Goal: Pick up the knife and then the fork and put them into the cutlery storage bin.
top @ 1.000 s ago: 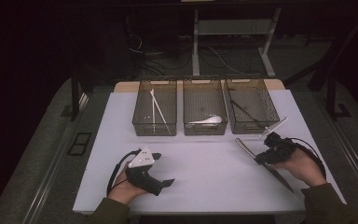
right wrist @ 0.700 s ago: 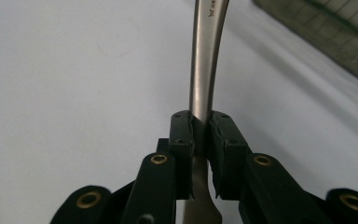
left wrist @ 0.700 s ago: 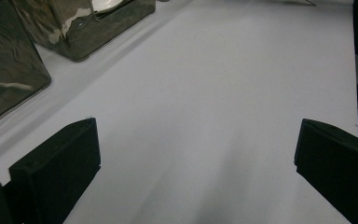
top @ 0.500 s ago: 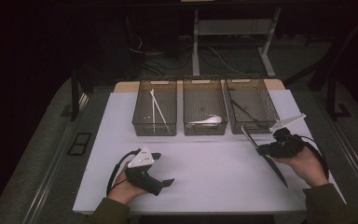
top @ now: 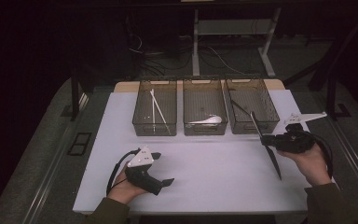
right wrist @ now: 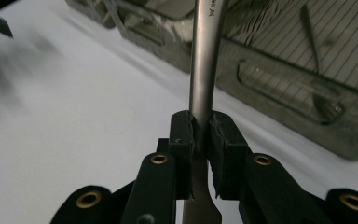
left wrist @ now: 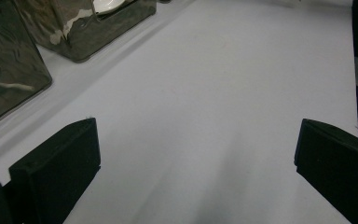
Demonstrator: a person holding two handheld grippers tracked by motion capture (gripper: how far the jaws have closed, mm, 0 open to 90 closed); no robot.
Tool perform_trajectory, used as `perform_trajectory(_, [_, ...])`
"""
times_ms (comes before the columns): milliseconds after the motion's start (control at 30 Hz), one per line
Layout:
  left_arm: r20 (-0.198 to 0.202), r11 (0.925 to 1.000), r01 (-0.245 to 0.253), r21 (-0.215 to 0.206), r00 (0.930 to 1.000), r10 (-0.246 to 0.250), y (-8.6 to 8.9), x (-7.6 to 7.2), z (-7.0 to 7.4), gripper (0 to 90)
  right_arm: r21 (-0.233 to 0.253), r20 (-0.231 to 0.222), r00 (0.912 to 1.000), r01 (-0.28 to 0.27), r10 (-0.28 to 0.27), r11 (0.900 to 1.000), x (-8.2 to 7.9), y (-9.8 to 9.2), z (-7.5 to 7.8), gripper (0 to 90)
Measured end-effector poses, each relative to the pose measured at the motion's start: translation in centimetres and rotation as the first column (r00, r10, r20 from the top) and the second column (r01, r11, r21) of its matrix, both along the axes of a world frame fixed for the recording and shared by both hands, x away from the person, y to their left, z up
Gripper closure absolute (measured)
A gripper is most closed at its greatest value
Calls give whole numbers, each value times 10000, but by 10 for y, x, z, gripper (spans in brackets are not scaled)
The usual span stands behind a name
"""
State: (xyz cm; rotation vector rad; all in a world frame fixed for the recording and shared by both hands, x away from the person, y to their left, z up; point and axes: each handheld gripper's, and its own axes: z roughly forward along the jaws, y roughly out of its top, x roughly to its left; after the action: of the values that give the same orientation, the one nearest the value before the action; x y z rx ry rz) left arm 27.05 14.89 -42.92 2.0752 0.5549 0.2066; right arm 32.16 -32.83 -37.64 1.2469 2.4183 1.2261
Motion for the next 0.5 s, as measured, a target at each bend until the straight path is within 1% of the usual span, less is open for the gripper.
perform_trajectory(33, [1, 10000, -19, -46, 10000, 19, 0, 0, 0, 0, 111, 156, 9999, 26, -28, 9999, 0, -1, 1, 798])
perform_trajectory(133, [-14, 10000, -18, -15, 10000, 18, 0, 0, 0, 0, 433, 443, 9988, 202, -221, 9989, -1, -4, 4, 798])
perform_trajectory(200, [-12, 10000, -19, -17, 10000, 19, 0, 0, 0, 0, 585, 539, 9981, 253, -285, 9980, 0, -6, 4, 798])
perform_trajectory(300, [-28, 10000, -38, -29, 10000, 38, 0, 0, 0, 0, 691, 698, 9966, 379, -428, 9969, -1, -7, 6, 797])
perform_trajectory(500, [-49, 10000, -46, -42, 10000, 46, 0, 0, -1, 0, 959, 1139, 9907, 638, -746, 9933, -1, -10, 11, 797])
